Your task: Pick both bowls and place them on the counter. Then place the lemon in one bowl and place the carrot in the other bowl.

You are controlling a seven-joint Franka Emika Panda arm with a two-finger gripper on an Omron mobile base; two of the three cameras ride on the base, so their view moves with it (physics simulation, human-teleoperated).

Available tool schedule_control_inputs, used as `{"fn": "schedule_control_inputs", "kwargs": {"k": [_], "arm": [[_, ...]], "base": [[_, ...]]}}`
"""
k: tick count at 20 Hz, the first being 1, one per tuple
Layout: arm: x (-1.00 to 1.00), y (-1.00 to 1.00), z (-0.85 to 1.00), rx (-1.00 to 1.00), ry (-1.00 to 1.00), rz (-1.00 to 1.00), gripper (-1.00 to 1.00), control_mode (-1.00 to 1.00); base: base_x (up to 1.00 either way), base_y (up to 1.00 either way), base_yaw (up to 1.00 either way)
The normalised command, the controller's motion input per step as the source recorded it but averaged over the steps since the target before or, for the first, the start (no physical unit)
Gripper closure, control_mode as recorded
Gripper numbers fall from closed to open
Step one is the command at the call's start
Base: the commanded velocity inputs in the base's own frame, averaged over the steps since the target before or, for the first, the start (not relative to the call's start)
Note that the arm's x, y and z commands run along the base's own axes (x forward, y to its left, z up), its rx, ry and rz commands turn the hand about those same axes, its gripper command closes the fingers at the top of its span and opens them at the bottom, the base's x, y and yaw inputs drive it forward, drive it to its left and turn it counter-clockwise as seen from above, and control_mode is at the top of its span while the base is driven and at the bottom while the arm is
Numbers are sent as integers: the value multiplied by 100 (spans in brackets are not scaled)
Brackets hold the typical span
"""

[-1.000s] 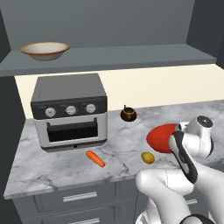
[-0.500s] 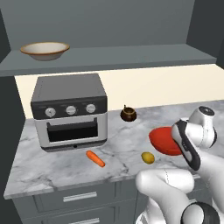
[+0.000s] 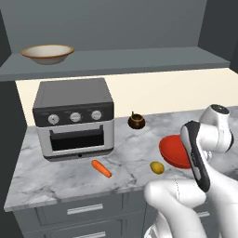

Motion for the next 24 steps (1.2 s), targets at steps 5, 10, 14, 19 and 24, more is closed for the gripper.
{"fn": "schedule_control_inputs", "kwargs": {"k": [5, 10, 14, 19, 24], "arm": [[-32, 91, 20, 0, 0, -9, -100, -100], [-46, 44, 0, 15, 0, -5, -100, -100], [-13, 38, 41, 26, -11, -16, -100, -100], [-21, 44, 60, 22, -13, -33, -100, -100], [-45, 51, 47, 25, -2, -37, -100, -100]], "base": [[0, 0, 0], [0, 0, 0], [0, 0, 0], [0, 0, 0], [0, 0, 0]]}}
